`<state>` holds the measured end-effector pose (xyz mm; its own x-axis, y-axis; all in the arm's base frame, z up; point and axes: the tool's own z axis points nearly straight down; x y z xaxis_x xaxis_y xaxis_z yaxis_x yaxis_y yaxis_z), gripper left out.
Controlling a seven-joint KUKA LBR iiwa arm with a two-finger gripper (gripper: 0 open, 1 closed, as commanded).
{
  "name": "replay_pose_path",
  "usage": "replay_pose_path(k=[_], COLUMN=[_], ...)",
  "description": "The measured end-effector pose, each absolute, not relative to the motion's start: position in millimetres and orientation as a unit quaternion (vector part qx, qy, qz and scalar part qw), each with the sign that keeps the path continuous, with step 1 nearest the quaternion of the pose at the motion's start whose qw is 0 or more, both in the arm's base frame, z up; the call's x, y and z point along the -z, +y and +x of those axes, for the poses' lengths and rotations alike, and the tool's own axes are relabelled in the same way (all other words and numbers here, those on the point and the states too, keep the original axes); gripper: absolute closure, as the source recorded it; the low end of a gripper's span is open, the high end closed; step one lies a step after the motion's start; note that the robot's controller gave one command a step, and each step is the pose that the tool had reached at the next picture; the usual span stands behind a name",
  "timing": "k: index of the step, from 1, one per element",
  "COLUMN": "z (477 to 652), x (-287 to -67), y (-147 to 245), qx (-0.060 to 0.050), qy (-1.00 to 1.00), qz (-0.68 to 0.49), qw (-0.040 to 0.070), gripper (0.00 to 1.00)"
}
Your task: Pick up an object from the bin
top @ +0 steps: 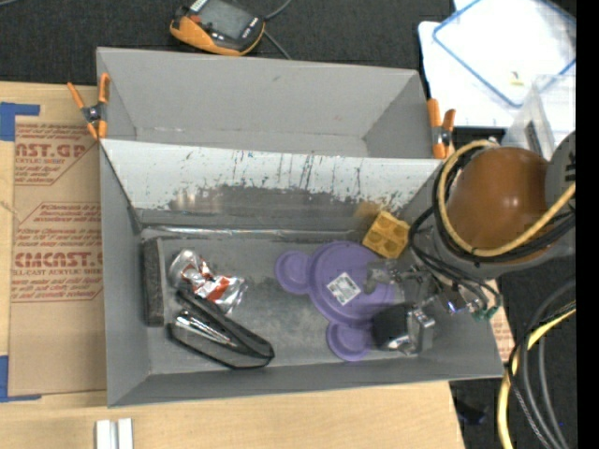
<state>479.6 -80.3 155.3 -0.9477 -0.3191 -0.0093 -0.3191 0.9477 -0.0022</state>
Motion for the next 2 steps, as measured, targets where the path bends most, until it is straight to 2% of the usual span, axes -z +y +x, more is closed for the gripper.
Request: replay_pose_path(k=[1, 2], z=[484.6, 483.0], x=[-99, -95], y=[-152, -129], qx=[-0.001, 0.004], qy=[0.986, 0.975], qz=[-0.164, -0.223], qw=[-0.001, 0.010], gripper=[0.00, 0.00])
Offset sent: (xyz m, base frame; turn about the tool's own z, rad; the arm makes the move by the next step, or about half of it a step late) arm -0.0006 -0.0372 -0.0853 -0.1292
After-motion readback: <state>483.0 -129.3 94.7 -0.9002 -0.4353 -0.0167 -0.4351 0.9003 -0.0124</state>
